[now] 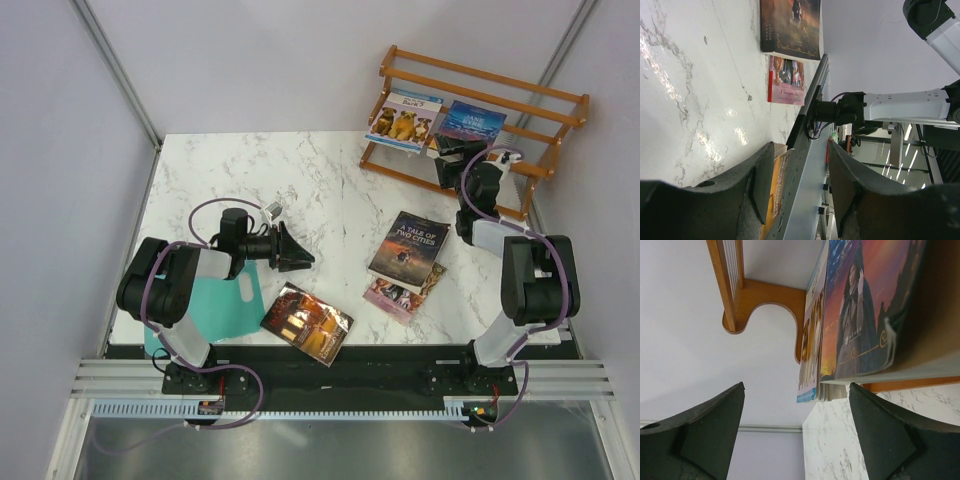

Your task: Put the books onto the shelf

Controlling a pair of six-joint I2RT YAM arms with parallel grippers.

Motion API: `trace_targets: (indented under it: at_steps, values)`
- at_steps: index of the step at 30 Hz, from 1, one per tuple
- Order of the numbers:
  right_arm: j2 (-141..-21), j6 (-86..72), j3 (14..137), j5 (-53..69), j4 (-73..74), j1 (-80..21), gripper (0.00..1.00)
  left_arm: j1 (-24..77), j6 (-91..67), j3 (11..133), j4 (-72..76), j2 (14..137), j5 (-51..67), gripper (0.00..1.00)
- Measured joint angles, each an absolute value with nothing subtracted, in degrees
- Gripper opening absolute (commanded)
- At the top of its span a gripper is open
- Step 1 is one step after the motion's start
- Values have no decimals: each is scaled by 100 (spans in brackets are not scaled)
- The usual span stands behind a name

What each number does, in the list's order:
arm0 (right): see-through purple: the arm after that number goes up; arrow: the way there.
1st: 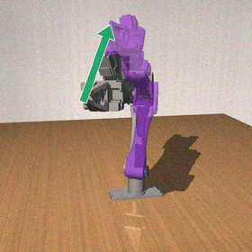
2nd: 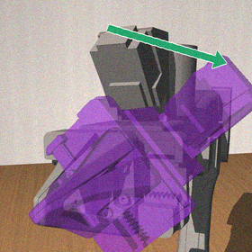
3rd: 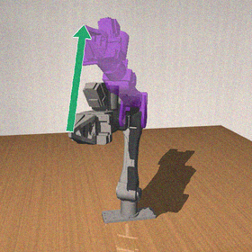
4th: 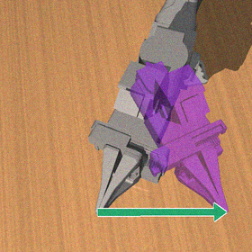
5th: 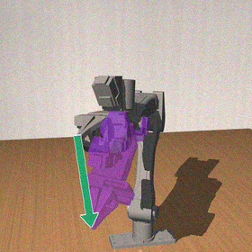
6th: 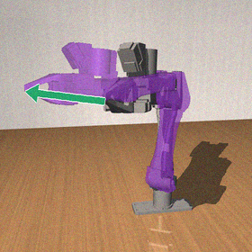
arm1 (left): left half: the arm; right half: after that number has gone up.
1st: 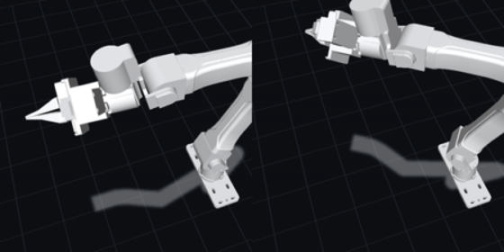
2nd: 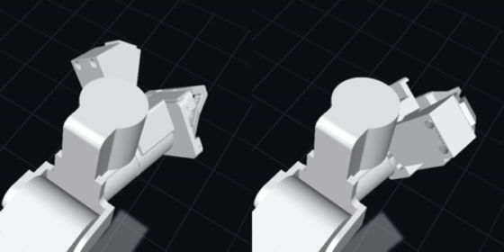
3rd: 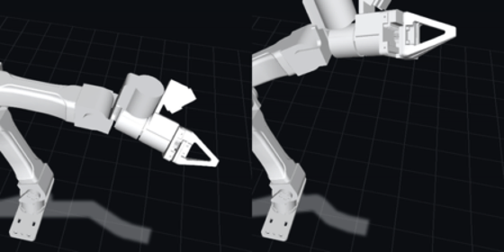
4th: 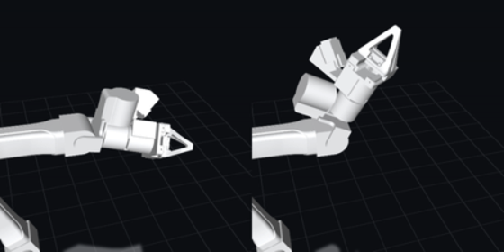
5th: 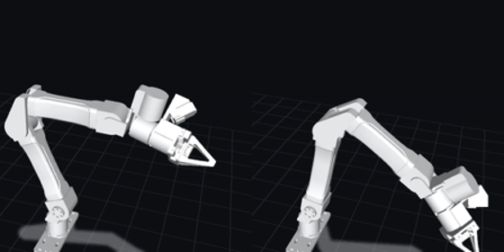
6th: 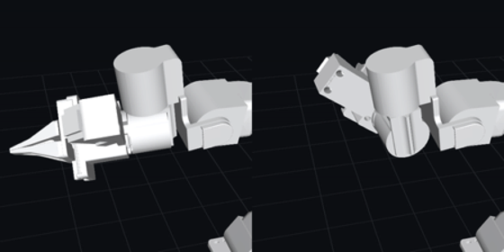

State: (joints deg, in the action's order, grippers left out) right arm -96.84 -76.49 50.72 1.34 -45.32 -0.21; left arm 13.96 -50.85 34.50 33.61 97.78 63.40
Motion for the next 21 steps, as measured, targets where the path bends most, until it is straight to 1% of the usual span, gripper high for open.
trace_targets:
  at_steps: [13,18,21]
  values:
    - [-9588,-7494,5076,331,-4335,137,95,1396,-5087,3441,3358,9778,6335,54]
    - [-9048,-7288,4847,528,-3938,137,97,1396,-5061,3461,3284,9771,6322,56]
    - [-8530,-7013,4716,633,-3463,134,98,1396,-4864,3607,2921,9690,6267,57]
